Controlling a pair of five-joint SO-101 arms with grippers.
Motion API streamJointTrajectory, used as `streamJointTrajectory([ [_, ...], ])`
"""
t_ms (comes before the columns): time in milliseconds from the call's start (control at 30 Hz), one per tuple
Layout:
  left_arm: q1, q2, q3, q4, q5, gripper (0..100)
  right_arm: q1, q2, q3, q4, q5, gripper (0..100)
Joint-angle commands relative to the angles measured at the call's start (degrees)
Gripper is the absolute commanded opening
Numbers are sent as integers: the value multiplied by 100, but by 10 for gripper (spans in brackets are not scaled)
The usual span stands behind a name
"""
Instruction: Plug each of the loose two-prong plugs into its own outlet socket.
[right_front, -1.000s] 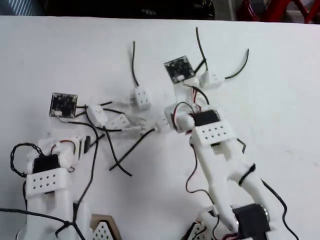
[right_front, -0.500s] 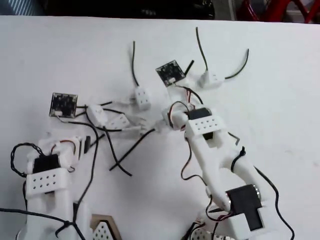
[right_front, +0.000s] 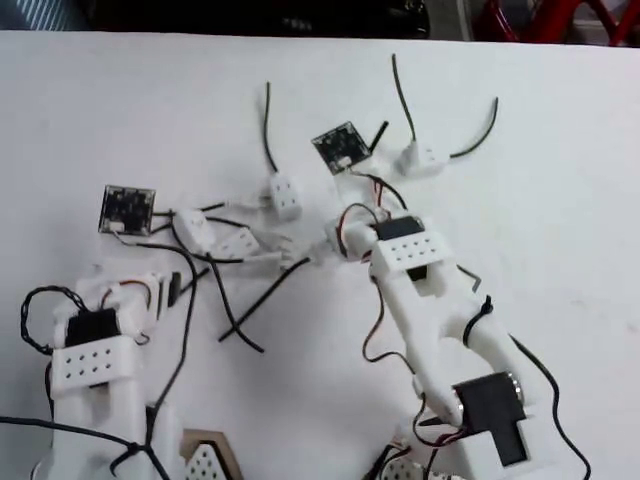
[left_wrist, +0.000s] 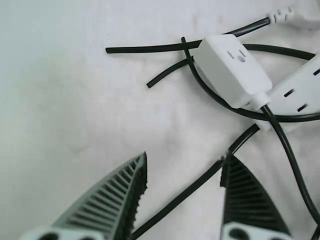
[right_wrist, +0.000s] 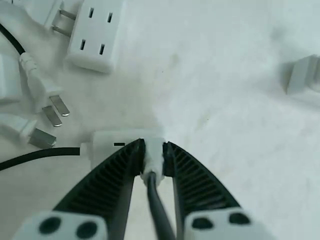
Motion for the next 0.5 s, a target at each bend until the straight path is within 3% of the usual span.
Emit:
streamJointTrajectory([
  [0, -75, -127, -18, -114, -53, 247, -57, -295, -9, 57, 53, 17],
  [467, -75, -119, 44, -237, -53, 247, 4, 347, -18, -382, 88, 17],
])
